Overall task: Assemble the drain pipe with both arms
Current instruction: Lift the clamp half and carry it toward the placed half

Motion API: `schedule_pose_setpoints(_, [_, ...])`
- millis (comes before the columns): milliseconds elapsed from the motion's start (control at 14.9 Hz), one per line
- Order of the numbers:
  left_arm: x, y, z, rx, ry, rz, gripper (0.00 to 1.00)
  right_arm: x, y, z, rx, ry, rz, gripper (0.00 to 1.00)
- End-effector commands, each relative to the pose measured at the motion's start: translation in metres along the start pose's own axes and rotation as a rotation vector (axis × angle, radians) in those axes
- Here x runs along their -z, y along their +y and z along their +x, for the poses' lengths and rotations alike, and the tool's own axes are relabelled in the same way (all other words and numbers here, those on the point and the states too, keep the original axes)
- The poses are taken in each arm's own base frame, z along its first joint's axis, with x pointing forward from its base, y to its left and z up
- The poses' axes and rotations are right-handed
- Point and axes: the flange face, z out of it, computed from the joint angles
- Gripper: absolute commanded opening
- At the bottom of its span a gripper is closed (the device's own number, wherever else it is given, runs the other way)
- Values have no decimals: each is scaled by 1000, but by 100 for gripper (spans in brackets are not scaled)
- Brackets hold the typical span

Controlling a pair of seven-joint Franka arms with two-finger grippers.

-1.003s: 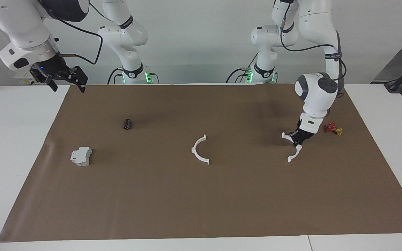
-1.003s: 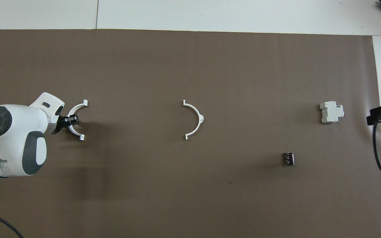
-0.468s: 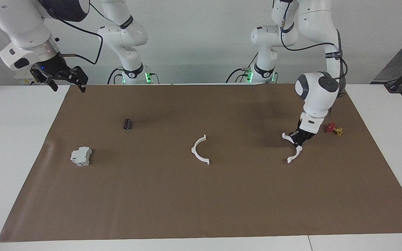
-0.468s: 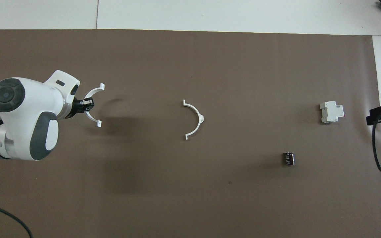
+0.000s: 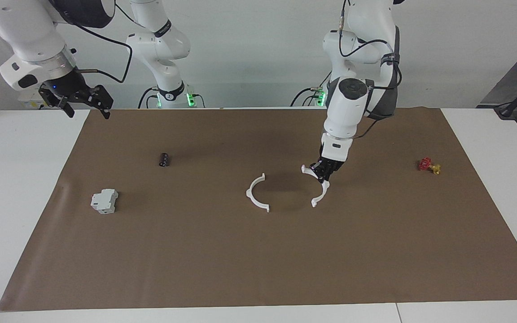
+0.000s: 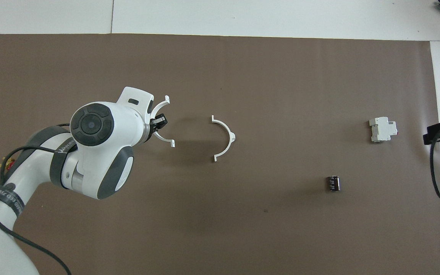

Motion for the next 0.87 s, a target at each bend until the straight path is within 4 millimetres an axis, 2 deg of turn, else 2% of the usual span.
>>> schedule_pose_setpoints(0, [-25, 25, -10, 25, 12, -5, 0, 2, 4, -8, 20, 1, 3, 100])
schedule_pose_setpoints(134, [-49, 52, -14, 34, 1, 11, 0, 2, 4, -8, 20, 1, 3, 100])
schedule_pose_setpoints(201, [-52, 56, -12, 46, 2, 14, 0, 2, 4, -8, 20, 1, 3, 100])
schedule_pose_setpoints(334, [-55, 55, -15, 44, -13, 38, 0, 2, 4, -8, 20, 2, 3, 100])
schedule_pose_setpoints(468, [-59, 64, -40, 28, -29, 55, 0, 2, 4, -8, 20, 2, 3, 100])
schedule_pose_setpoints(535, [-67, 56, -49, 8, -34, 88, 0, 2, 4, -8, 20, 3, 5, 100])
schedule_pose_setpoints(669, [-71, 51, -57, -15, -26, 111, 0, 2, 4, -8, 20, 2, 3, 100])
schedule_pose_setpoints(803, [-71, 55, -66, -7, -27, 114, 0, 2, 4, -8, 20, 2, 3, 100])
